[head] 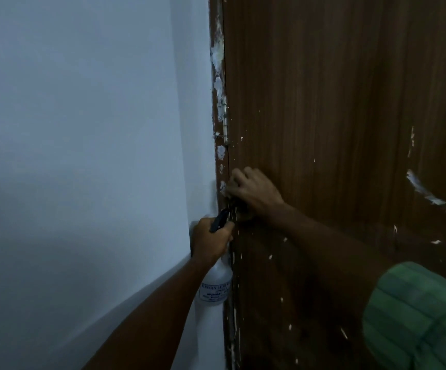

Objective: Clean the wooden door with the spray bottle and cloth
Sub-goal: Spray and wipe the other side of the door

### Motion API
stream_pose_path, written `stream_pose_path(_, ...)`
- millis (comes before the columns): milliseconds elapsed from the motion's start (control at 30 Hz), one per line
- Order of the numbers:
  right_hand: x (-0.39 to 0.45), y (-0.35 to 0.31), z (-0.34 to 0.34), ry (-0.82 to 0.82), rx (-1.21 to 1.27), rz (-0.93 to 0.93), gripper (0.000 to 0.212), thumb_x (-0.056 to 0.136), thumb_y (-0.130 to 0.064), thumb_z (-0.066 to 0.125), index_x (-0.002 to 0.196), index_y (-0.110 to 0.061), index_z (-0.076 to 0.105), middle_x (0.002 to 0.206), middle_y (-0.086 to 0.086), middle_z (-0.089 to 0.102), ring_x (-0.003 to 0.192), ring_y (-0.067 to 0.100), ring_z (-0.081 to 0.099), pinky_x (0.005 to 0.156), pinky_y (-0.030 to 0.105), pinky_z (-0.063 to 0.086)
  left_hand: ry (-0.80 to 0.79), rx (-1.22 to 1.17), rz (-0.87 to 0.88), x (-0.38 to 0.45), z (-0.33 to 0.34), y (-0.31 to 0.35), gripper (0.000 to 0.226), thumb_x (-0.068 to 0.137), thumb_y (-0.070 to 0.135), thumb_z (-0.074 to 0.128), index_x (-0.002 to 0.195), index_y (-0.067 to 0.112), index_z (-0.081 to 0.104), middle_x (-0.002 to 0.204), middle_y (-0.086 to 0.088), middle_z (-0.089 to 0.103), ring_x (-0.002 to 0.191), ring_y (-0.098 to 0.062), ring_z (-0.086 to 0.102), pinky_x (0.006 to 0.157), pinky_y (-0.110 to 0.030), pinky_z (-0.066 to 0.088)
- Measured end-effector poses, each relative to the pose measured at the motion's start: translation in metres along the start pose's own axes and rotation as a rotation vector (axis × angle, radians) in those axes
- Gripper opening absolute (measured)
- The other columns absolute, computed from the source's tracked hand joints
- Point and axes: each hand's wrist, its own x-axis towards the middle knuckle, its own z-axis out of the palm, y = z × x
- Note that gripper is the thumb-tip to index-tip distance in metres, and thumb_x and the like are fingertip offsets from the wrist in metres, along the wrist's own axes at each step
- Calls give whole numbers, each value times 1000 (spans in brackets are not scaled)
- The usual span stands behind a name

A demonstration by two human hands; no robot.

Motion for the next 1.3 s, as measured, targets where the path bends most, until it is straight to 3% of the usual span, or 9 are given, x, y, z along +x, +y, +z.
stream_pose_path(233,-12,15,6,102,-95,1,78,88,-45,63,152,-9,36,140,17,43,113,30,50,91,40,47,-31,-76,-137,-17,19,-23,34,97,28,72,72,4,70,57,-9,61,50,-20,60,51,-31,47)
stream_pose_path(333,-27,-9,28,69,-62,-29,64,97,-33,59,153,-10,37,146,18,43,121,30,51,94,41,48,16,-87,-125,-18,14,-30,34,99,27,69,80,0,71,66,-19,69,51,-21,64,51,-31,50)
stream_pose_path(533,-51,-50,51,-99,-120,-378,53,97,-30,59,149,-20,48,154,11,41,131,28,48,102,43,43,83,-53,-8,-16,13,-38,37,102,29,70,76,3,71,63,-19,68,49,-25,64,48,-33,49)
stream_pose_path(667,-27,-26,36,96,-30,87,72,79,-40,79,142,-17,52,143,16,47,116,31,51,91,43,47,105,-138,2,-11,10,-38,28,100,13,71,77,-5,70,66,-26,66,45,-20,60,43,-26,47)
stream_pose_path(733,-31,-35,43,128,42,170,77,75,-48,79,141,-16,54,141,16,48,116,33,48,91,45,48,103,-130,13,-8,10,-36,27,100,11,70,78,-5,70,66,-25,67,45,-19,60,43,-26,47)
stream_pose_path(900,-81,-78,79,-180,-40,-334,68,73,-44,86,134,-25,62,147,11,48,125,30,47,97,45,45,89,-75,21,0,9,-32,23,99,18,70,80,4,73,68,-20,70,53,-24,64,55,-35,52)
stream_pose_path(1067,-74,-43,51,64,74,167,84,70,-54,84,142,-21,56,144,14,47,120,30,45,91,42,45,-8,-81,59,2,16,-22,27,101,18,69,79,4,72,69,-21,69,48,-19,60,50,-31,49)
stream_pose_path(1133,-85,-43,53,108,114,254,88,71,-59,81,145,-20,54,145,15,42,120,31,42,90,42,44,-46,-106,81,0,22,-25,31,101,16,70,76,-3,71,67,-26,66,47,-23,59,49,-32,47)
stream_pose_path(1300,-136,-70,78,-174,-4,-248,63,79,-41,81,137,-29,62,151,11,46,131,30,46,97,45,47,-119,-85,96,-11,32,-26,25,98,9,70,77,-4,69,65,-24,65,42,-19,58,43,-28,47)
